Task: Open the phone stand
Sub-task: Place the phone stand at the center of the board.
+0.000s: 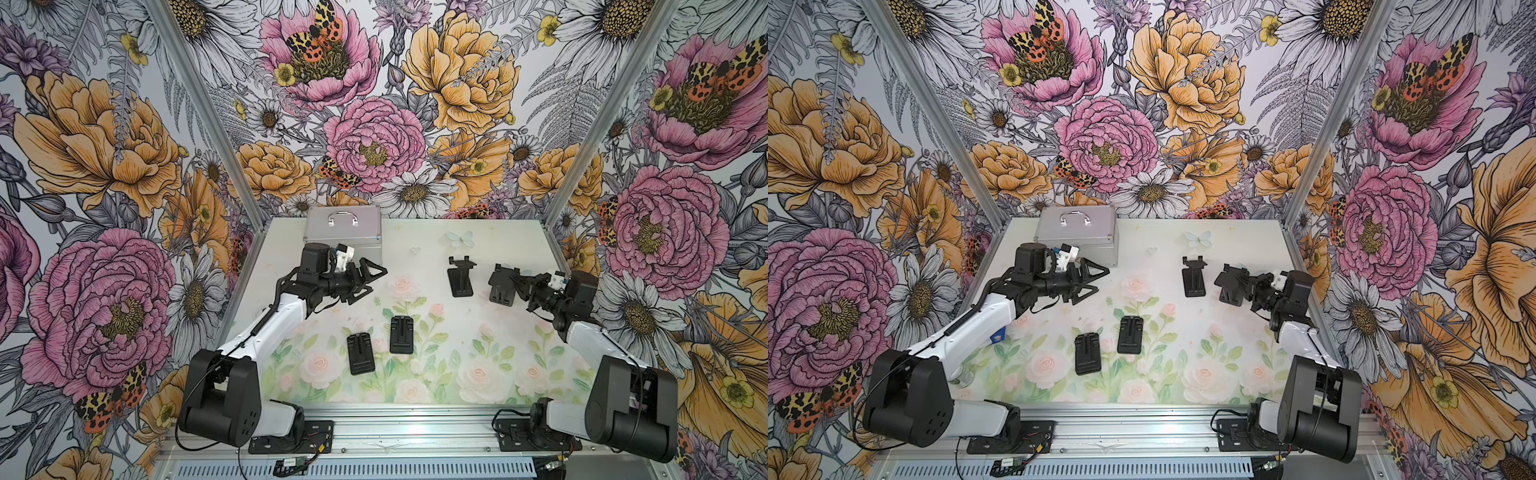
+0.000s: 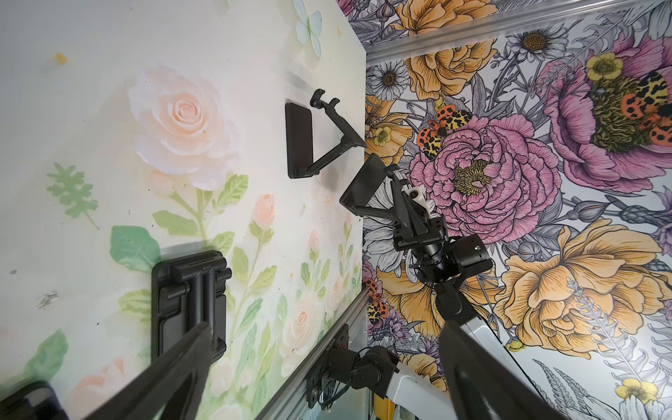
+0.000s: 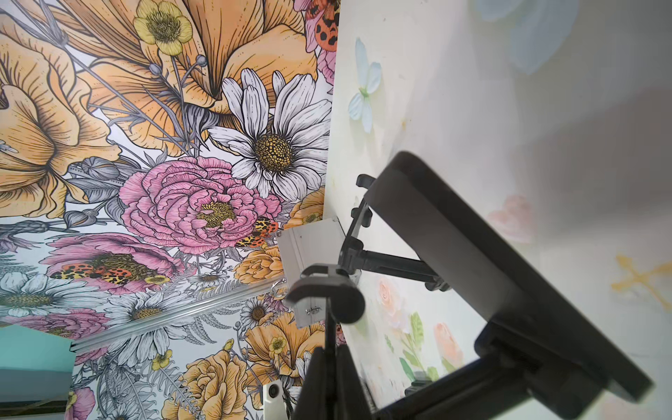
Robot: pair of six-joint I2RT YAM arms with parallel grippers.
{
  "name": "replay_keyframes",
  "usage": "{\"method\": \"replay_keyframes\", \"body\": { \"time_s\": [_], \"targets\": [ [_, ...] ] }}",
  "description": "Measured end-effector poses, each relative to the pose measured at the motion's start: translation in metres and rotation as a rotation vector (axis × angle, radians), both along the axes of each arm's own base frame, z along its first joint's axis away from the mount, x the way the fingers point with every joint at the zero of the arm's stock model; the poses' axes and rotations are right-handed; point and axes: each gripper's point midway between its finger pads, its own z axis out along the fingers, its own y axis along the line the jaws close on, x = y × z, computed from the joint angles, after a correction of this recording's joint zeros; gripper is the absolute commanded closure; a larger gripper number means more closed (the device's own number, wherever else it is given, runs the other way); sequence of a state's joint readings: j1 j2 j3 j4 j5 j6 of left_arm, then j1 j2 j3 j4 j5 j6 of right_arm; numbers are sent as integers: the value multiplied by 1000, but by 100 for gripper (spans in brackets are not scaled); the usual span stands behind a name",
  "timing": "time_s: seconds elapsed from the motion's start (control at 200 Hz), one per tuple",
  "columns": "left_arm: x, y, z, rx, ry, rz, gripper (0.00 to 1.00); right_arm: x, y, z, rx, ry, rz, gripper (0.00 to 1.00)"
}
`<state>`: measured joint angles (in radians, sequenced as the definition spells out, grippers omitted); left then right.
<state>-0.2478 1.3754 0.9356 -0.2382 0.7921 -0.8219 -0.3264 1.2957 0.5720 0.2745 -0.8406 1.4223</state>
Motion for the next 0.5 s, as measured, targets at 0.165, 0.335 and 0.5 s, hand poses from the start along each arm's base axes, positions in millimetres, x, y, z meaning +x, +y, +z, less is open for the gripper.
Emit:
{"method": "replay_keyframes", "body": {
  "time_s": [0.165, 0.335, 0.5],
  "targets": [
    [-3, -1, -5, 7, 7, -8, 1, 2, -3, -17, 53, 17, -25, 100],
    [-4, -1, -7, 9, 11, -11, 1, 1, -3, -36, 91, 62, -38, 100],
    [-5, -1, -7, 11, 9, -12, 1, 3, -6, -50, 116, 76, -53, 100]
  ]
}}
